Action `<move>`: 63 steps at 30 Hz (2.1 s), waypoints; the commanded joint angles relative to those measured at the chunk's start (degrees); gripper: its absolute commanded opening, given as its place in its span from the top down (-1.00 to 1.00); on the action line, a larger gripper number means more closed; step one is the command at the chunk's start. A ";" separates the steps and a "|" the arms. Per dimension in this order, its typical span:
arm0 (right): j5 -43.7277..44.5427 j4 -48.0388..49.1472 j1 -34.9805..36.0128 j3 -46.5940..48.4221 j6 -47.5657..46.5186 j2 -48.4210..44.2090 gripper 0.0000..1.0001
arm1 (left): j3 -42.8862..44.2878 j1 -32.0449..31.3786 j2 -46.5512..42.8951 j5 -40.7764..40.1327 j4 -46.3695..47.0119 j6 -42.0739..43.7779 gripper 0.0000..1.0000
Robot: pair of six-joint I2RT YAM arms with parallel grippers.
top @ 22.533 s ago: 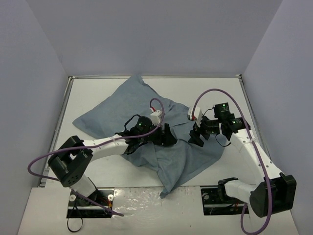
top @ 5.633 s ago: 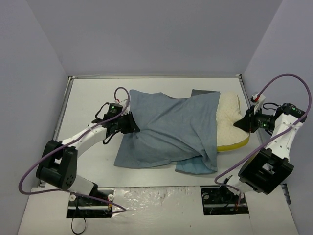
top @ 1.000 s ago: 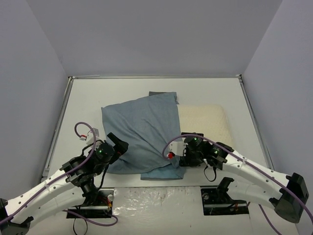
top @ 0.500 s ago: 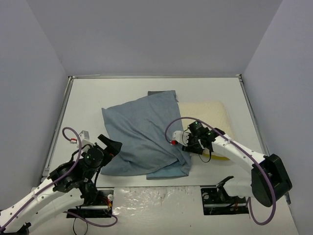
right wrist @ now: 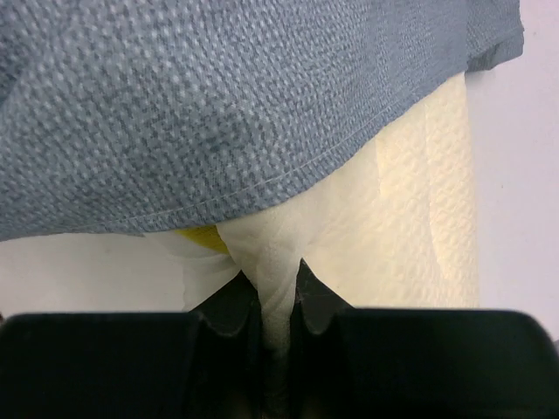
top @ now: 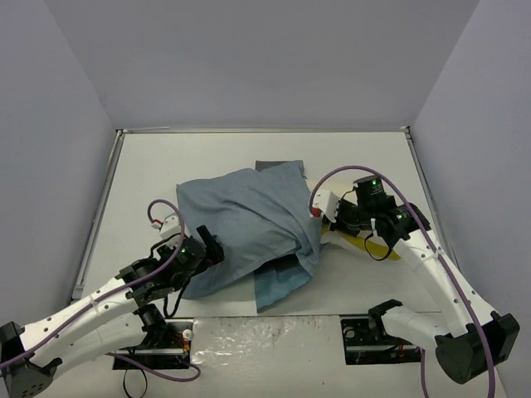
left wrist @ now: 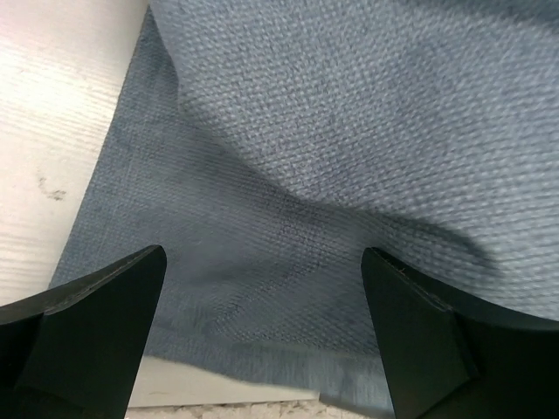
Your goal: Remove the pillowcase from the pillow
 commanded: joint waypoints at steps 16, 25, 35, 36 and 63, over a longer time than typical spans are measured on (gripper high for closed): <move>-19.71 -1.73 -9.89 14.92 6.50 5.60 1.00 | 0.81 -0.42 -13.77 18.34 21.69 38.96 -0.88; -21.21 -2.52 -11.20 17.38 7.12 6.40 1.00 | 8.63 -5.76 6.26 14.79 14.66 52.67 -0.89; -23.23 -4.80 -14.54 16.94 4.31 5.96 1.00 | 10.92 -12.98 23.32 -10.46 25.71 61.20 0.82; -23.40 -5.24 -14.98 17.03 3.78 5.87 1.00 | 10.57 -12.72 22.89 -12.73 26.95 62.34 0.95; -35.52 -17.63 -46.43 33.46 -9.75 12.10 1.00 | 25.85 46.90 10.75 10.77 25.56 56.29 0.95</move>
